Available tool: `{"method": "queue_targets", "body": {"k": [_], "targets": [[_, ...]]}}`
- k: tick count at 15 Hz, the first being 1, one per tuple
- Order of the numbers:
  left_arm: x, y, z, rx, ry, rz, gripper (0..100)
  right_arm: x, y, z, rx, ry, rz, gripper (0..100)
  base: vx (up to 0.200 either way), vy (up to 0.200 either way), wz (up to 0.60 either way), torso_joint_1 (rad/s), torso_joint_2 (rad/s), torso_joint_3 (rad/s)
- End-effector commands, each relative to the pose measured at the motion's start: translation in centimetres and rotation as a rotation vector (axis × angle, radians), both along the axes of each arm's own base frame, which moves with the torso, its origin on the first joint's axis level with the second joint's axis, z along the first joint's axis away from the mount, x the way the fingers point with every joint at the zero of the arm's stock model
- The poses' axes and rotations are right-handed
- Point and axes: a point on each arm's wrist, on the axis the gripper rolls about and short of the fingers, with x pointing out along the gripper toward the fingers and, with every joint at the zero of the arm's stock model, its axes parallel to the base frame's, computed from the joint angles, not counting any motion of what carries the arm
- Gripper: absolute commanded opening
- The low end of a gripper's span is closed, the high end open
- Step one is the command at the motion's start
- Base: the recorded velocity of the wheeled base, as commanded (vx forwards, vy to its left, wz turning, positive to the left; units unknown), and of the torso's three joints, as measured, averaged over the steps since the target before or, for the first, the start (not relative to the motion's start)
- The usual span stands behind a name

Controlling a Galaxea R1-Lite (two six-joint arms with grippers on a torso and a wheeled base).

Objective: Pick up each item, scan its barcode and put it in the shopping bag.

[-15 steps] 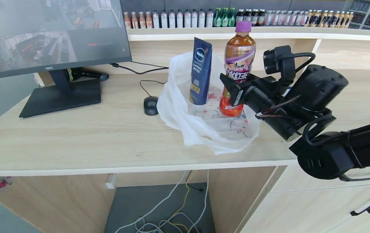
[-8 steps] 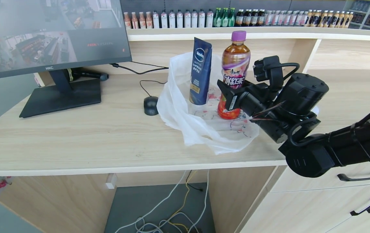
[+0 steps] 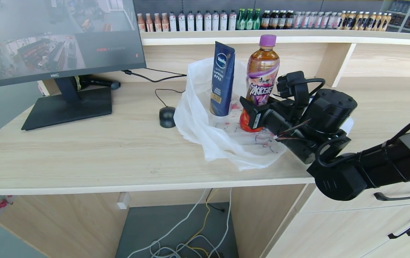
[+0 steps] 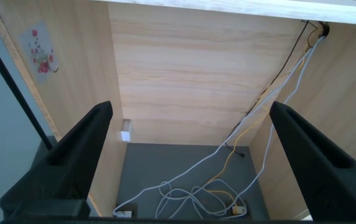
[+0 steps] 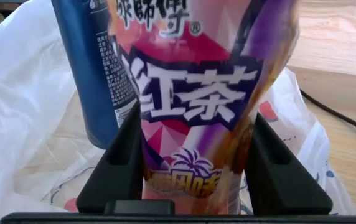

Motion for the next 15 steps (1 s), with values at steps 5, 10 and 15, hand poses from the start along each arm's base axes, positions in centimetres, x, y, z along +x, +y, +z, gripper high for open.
{"method": "queue_targets", "body": {"k": [5,10,15], "targets": [[0.0,0.0,0.0,0.0,0.0,0.0,100,-0.1,-0.1,-0.1,-0.003,0.005,-0.003,0,0.0,0.0,0.0,0.0,0.0,0.0],[0.0,0.0,0.0,0.0,0.0,0.0,100,-0.3,-0.3,0.1,0.003,-0.002,-0.004,100,0.0,0.0,0.0,0.0,0.0,0.0],[0.0,0.0,0.0,0.0,0.0,0.0,100,-1.0,-1.3,0.6,-0.001,-0.006,-0.018,100,0.0,0.0,0.0,0.0,0.0,0.0]]}}
